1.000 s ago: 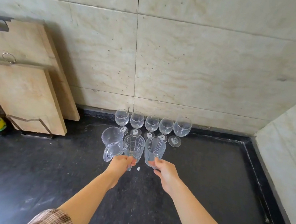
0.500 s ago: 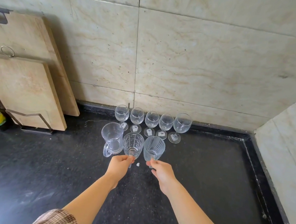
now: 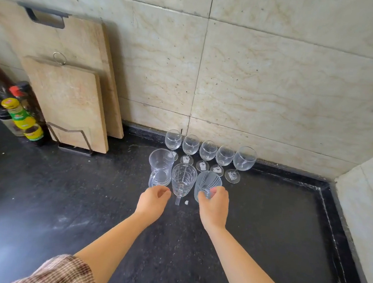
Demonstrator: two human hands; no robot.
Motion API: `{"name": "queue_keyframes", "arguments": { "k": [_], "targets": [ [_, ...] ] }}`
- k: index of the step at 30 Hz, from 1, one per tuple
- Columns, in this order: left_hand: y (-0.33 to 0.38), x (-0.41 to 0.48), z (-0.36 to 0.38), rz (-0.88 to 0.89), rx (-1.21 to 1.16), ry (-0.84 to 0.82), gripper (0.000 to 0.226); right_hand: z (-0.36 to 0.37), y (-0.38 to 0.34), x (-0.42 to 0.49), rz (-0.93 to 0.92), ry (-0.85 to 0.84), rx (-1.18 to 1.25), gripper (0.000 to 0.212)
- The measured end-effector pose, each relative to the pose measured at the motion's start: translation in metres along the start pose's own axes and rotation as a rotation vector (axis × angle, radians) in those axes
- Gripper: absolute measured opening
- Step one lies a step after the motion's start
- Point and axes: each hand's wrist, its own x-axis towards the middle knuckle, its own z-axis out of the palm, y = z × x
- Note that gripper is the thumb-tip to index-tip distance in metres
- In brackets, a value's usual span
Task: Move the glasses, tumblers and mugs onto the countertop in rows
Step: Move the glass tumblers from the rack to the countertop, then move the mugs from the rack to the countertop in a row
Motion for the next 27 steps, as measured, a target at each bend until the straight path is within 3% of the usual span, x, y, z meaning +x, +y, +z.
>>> {"name": "queue_keyframes", "arguments": {
  "k": [7,12,22,27],
  "targets": [
    [-0.048,-0.042,-0.092,0.088,0.184,0.274,0.028,0.055,-0.058,-0.060,-0.359,-0.253,-0.065,0.029],
    [-0.104,-0.106,-0.163,-0.005,0.240,0.480,0.031,0.101,-0.098,-0.137,-0.540,-0.471,-0.191,0.033],
    [-0.244,-0.328,-0.288,-0.142,0.252,0.855,0.036,0.174,-0.145,-0.394,-1.036,-0.762,-0.386,0.041],
    [-0.325,-0.468,-0.335,-0.352,0.321,0.977,0.037,0.200,-0.154,-0.548,-1.260,-0.857,-0.437,0.045]
  ]
}}
